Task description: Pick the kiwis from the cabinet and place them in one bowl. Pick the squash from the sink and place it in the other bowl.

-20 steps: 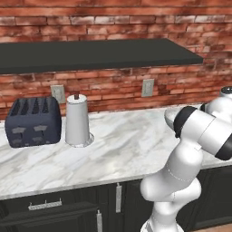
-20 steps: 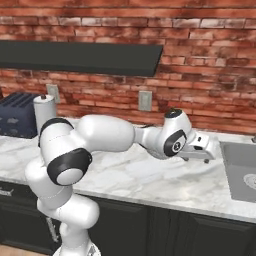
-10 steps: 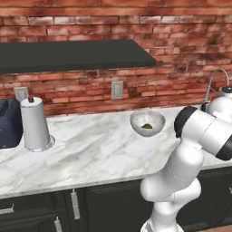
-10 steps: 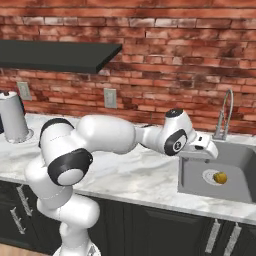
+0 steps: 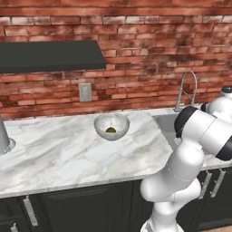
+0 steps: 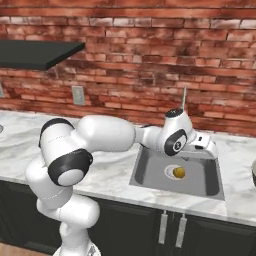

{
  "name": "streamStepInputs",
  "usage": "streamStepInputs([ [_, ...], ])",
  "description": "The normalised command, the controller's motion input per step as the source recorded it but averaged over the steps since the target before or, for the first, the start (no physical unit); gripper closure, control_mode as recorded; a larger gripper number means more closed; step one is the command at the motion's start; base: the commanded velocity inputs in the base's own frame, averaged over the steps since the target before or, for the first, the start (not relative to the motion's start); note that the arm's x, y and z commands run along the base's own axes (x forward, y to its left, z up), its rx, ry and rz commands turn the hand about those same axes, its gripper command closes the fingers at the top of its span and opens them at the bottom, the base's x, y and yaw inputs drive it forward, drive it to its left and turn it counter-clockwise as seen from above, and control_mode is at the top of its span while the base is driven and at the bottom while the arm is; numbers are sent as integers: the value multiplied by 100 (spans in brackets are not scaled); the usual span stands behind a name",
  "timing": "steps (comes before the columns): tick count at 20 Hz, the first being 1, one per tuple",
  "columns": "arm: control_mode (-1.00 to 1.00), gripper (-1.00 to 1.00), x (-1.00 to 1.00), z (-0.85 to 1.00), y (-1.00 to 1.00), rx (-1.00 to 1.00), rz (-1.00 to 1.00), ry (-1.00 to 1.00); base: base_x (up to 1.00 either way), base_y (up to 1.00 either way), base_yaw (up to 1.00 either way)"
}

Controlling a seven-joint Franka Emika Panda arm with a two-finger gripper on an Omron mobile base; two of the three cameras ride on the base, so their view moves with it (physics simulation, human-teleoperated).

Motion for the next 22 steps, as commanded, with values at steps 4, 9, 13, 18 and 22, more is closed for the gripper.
streamStepInputs([
  [4, 100, -100, 0, 0, 0, 0, 0, 0, 10, -69, 1],
  [9, 100, -100, 0, 0, 0, 0, 0, 0, 6, -64, 0],
  [13, 100, -100, 0, 0, 0, 0, 0, 0, 0, -34, 0],
  [18, -100, -100, 2, 0, 0, 0, 0, 0, 0, -4, 0],
  [22, -100, -100, 22, 0, 22, 0, 2, 0, 0, 0, 0],
])
